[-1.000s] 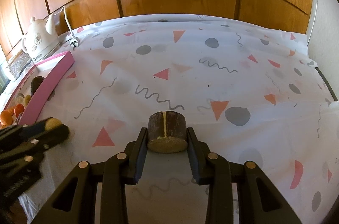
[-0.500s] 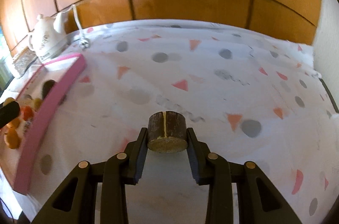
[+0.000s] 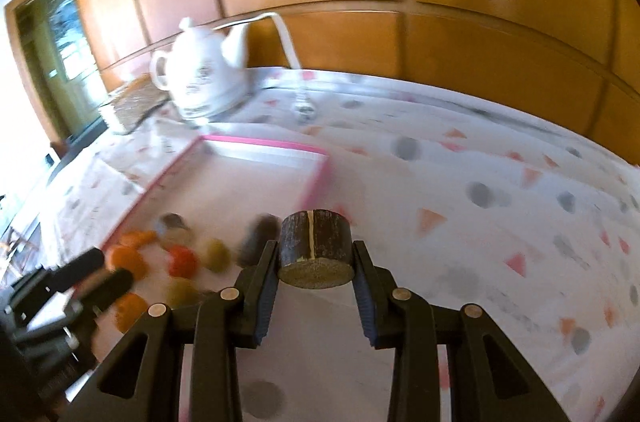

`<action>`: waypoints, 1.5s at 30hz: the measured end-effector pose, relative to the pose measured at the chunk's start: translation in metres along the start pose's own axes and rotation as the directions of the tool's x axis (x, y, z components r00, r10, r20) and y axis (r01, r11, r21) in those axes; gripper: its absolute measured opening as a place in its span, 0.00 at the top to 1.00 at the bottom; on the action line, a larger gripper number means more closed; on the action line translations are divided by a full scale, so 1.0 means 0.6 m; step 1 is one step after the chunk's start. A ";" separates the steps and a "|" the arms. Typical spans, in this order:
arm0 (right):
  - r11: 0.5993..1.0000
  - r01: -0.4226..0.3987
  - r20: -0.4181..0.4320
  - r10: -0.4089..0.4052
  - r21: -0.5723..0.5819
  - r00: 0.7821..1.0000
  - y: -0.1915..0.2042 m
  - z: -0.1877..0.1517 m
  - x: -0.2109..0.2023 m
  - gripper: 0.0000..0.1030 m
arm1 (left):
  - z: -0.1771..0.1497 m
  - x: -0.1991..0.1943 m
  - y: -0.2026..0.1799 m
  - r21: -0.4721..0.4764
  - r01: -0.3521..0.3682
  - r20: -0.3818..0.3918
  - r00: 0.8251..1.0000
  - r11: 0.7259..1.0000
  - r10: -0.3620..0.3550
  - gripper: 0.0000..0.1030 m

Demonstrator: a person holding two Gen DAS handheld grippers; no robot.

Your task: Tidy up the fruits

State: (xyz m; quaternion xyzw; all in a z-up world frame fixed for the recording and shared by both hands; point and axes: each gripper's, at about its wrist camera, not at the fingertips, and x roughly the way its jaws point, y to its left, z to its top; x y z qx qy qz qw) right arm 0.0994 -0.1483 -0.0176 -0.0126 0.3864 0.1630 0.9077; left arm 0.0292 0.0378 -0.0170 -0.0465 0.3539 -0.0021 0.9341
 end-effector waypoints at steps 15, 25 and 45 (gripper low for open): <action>0.988 -0.142 -0.061 0.138 -0.067 0.989 0.112 0.024 0.051 0.48 | 0.005 -0.031 0.044 -0.070 -0.048 0.045 0.998 0.996 0.051 0.24; 0.997 -0.062 -0.006 0.062 -0.036 0.998 0.092 0.000 0.011 0.48 | 0.000 -0.041 0.050 -0.083 -0.073 0.051 0.996 0.994 0.077 0.13; 0.998 0.068 0.041 -0.068 -0.002 0.997 0.086 -0.075 -0.049 0.47 | -0.006 -0.073 0.028 -0.051 -0.109 0.087 0.990 0.993 0.113 0.00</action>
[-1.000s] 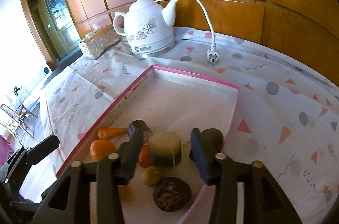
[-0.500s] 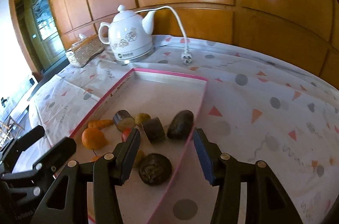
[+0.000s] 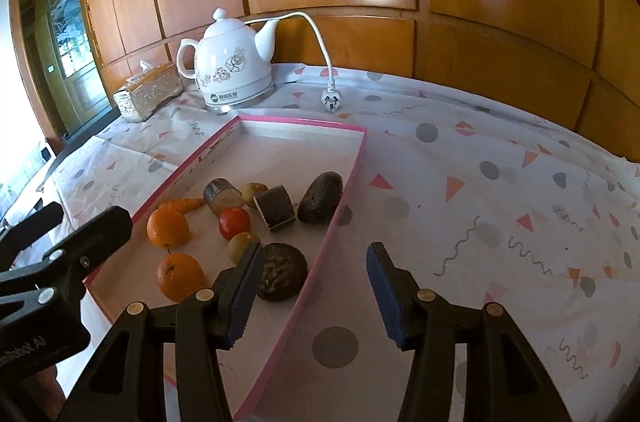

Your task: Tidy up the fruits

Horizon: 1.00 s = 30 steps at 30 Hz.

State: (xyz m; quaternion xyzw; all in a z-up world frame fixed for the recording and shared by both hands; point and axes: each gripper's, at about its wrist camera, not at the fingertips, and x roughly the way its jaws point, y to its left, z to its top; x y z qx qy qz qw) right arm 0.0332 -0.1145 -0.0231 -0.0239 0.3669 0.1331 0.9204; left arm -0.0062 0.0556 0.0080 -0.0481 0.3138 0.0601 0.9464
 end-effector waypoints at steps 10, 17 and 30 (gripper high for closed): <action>1.000 0.019 0.002 -0.019 0.008 1.000 -0.007 -0.005 -0.006 0.47 | 0.001 -0.012 -0.007 0.008 -0.021 0.019 1.000 1.000 0.021 0.00; 1.000 0.016 -0.001 -0.016 -0.002 1.000 -0.001 -0.007 -0.005 0.47 | 0.002 -0.011 0.000 -0.017 -0.025 0.012 1.000 1.000 0.025 0.00; 1.000 0.016 -0.005 -0.016 -0.006 1.000 0.000 -0.010 -0.003 0.47 | -0.001 -0.007 -0.001 -0.021 -0.020 -0.001 1.000 1.000 0.020 0.00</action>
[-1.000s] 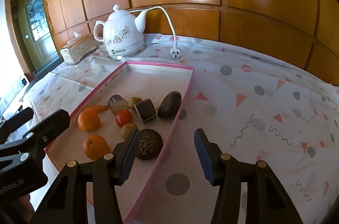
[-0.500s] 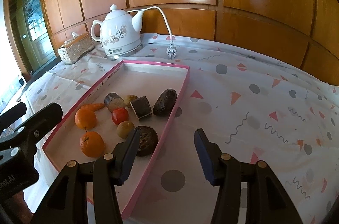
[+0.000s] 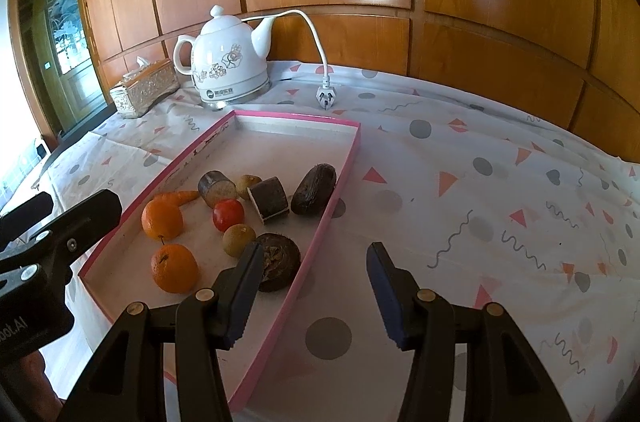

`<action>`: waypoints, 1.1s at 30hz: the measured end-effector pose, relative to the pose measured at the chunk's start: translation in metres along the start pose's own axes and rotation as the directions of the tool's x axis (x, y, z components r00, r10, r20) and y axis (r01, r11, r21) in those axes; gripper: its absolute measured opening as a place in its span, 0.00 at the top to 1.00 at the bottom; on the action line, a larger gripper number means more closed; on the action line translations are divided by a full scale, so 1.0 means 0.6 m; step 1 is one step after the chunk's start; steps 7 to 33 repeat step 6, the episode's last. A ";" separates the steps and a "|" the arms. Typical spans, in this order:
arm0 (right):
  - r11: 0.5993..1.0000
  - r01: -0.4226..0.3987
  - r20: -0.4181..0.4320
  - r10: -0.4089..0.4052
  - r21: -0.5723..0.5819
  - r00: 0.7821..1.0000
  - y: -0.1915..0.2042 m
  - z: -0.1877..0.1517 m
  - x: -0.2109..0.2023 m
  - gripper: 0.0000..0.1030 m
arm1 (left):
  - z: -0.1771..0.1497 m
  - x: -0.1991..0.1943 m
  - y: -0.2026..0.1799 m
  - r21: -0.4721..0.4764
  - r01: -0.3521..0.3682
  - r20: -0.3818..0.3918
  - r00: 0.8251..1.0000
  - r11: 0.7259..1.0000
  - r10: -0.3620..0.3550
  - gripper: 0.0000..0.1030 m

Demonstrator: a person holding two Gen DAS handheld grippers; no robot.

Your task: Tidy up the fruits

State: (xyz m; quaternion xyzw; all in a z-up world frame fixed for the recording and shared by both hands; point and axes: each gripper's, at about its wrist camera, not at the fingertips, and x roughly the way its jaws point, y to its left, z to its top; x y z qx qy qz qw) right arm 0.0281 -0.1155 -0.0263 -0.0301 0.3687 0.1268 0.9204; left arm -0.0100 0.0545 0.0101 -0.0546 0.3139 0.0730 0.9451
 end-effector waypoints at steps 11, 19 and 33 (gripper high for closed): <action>1.000 0.000 -0.003 0.000 0.004 1.000 -0.003 -0.003 0.001 0.47 | -0.001 0.000 -0.002 0.003 0.018 0.003 1.000 1.000 -0.018 0.01; 1.000 0.000 -0.003 0.000 0.004 1.000 -0.003 -0.003 0.001 0.47 | -0.001 0.000 -0.002 0.003 0.018 0.003 1.000 1.000 -0.018 0.01; 1.000 0.000 -0.003 0.000 0.004 1.000 -0.003 -0.003 0.001 0.47 | -0.001 0.000 -0.002 0.003 0.018 0.003 1.000 1.000 -0.018 0.01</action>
